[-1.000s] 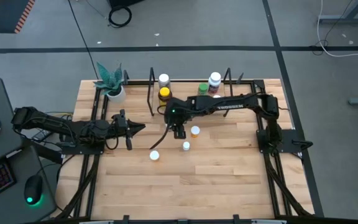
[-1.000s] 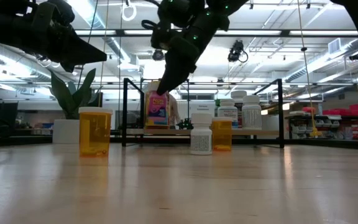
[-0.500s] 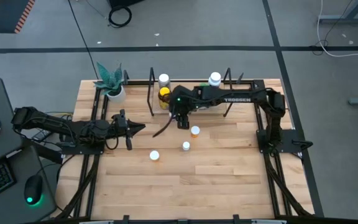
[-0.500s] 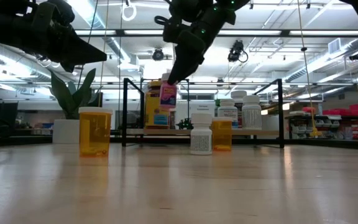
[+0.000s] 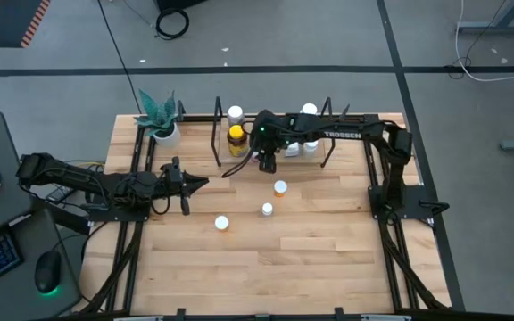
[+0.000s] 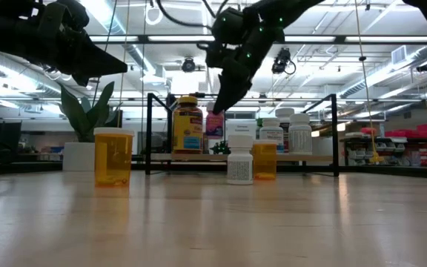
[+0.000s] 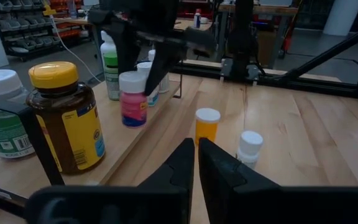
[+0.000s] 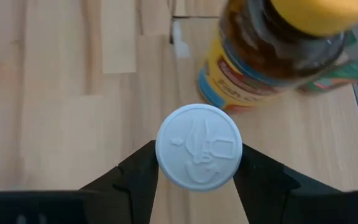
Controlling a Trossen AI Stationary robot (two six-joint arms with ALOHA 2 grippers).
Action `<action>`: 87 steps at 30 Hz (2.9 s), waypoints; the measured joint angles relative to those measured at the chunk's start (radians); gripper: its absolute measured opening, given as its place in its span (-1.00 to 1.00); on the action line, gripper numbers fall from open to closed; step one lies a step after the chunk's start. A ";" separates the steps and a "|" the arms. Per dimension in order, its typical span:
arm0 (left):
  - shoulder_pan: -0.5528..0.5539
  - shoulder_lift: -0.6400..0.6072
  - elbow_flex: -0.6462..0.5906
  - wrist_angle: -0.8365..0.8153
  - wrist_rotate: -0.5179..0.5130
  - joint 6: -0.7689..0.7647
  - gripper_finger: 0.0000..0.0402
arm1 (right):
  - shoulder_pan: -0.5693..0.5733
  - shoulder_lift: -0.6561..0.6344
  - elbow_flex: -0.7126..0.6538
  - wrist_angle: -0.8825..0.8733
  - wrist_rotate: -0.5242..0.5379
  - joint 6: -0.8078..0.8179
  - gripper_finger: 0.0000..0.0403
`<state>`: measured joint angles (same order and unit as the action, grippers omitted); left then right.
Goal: Pick and place medicine bottles onto shelf by color
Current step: Put the pink medicine bottle on the shelf, then put the white medicine bottle on the shelf
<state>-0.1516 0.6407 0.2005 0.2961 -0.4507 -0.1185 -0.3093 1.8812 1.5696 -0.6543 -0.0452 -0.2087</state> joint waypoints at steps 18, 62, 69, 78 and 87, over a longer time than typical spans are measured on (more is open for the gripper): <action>0.000 0.000 0.000 -0.001 0.000 0.000 -0.86 | -0.068 0.002 -0.119 0.160 -0.035 0.022 -0.02; 0.000 0.000 0.000 -0.001 0.000 -0.001 -0.85 | 0.210 -0.052 -0.071 -0.007 -0.091 0.119 0.54; 0.000 0.000 0.000 -0.001 0.000 0.000 -0.81 | 0.305 -0.051 -0.114 0.032 -0.084 0.209 0.55; 0.000 0.000 0.000 -0.001 0.000 0.000 -0.86 | 0.369 -0.050 -0.258 0.166 -0.044 0.252 0.54; 0.000 0.000 0.000 -0.001 0.000 0.000 -0.81 | 0.389 -0.050 -0.346 0.216 0.029 0.243 0.47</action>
<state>-0.1516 0.6411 0.2005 0.2955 -0.4507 -0.1188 0.0798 1.8313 1.2233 -0.4385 -0.0160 0.0341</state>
